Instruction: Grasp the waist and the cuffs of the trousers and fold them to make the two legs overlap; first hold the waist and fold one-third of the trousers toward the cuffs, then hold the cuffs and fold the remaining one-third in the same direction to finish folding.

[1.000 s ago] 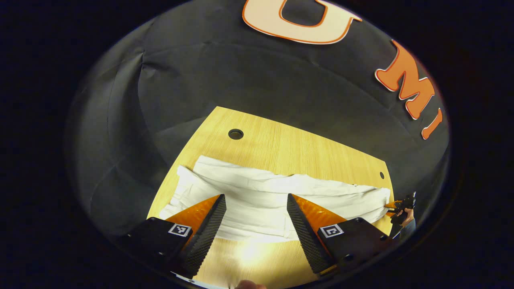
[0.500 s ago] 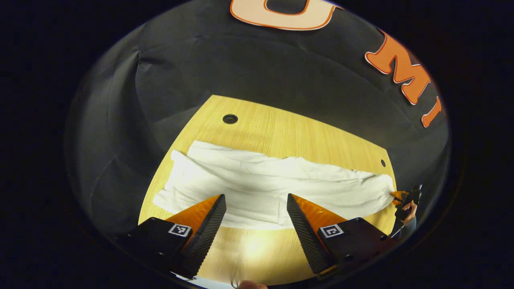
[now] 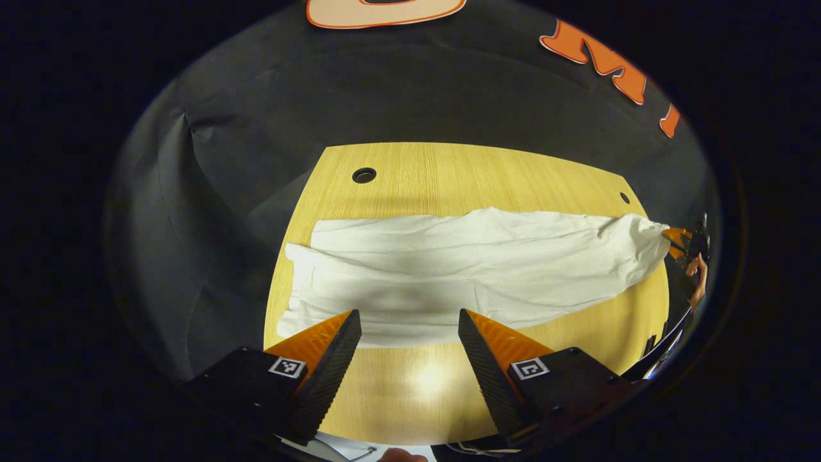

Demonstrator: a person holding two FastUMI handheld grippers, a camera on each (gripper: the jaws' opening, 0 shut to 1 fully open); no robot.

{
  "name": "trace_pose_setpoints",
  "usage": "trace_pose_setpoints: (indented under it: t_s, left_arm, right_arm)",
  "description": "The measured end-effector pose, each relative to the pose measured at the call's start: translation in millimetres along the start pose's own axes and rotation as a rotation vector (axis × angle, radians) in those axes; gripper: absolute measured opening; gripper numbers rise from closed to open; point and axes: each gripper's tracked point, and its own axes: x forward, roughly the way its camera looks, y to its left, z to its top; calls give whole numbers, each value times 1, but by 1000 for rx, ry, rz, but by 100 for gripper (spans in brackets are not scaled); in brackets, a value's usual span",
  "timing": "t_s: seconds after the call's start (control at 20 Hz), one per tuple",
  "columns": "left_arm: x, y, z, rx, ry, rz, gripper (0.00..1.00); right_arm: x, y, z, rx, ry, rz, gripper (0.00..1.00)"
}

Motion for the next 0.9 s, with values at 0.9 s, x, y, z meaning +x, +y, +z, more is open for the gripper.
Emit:
trace_pose_setpoints:
  t_s: [0.9]
  left_arm:
    - [31, 67, -62, -171, -1, -32, 100]
  right_arm:
    - [-38, 39, -15, -331, -17, 241, 8]
